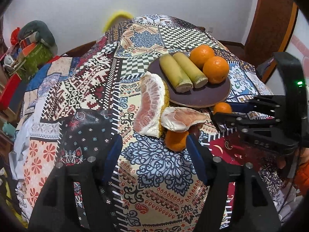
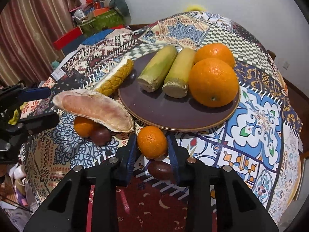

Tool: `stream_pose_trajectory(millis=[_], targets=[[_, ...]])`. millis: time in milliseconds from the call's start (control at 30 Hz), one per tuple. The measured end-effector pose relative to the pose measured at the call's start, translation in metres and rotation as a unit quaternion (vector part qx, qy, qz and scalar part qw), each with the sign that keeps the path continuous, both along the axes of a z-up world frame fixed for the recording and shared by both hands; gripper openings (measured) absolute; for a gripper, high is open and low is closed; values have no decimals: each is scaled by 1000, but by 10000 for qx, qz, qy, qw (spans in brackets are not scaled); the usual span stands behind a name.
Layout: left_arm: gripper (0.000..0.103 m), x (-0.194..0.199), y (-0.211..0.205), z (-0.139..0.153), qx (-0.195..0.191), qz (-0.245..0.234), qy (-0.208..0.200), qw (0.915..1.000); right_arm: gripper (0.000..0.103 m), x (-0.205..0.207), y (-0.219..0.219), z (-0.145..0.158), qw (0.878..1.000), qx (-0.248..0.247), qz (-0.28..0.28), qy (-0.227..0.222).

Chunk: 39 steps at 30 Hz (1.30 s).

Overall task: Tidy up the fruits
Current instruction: 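Grasp the pink pomelo segment with the left gripper while the right gripper grasps a mandarin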

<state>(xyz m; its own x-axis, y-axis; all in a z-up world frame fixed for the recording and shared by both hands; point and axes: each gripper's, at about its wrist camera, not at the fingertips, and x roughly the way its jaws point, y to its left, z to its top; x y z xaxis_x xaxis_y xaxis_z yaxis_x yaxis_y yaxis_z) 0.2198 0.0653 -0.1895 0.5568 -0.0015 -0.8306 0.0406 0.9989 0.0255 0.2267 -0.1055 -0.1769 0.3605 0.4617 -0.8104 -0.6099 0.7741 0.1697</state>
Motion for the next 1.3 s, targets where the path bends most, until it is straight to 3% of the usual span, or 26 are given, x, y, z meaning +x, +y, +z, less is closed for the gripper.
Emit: stream_pose_trajectory(millis=[200, 433, 800, 1167, 1300], targets=[[68, 13, 17, 14, -309, 258, -106, 9991, 29, -5, -13, 22, 9993, 100, -104, -335], [68, 36, 20, 37, -439, 341, -388, 9977, 29, -3, -21, 31, 9986, 254, -194, -413], [68, 85, 8, -20, -758, 281, 483, 9956, 29, 2, -26, 23, 9990, 231, -199, -331], [65, 83, 24, -39, -963, 348, 729, 9921, 29, 5, -23, 22, 9989, 303, -132, -347], [56, 87, 20, -43, -872, 370, 732, 9928, 29, 6, -21, 20, 9989, 327, -126, -302]])
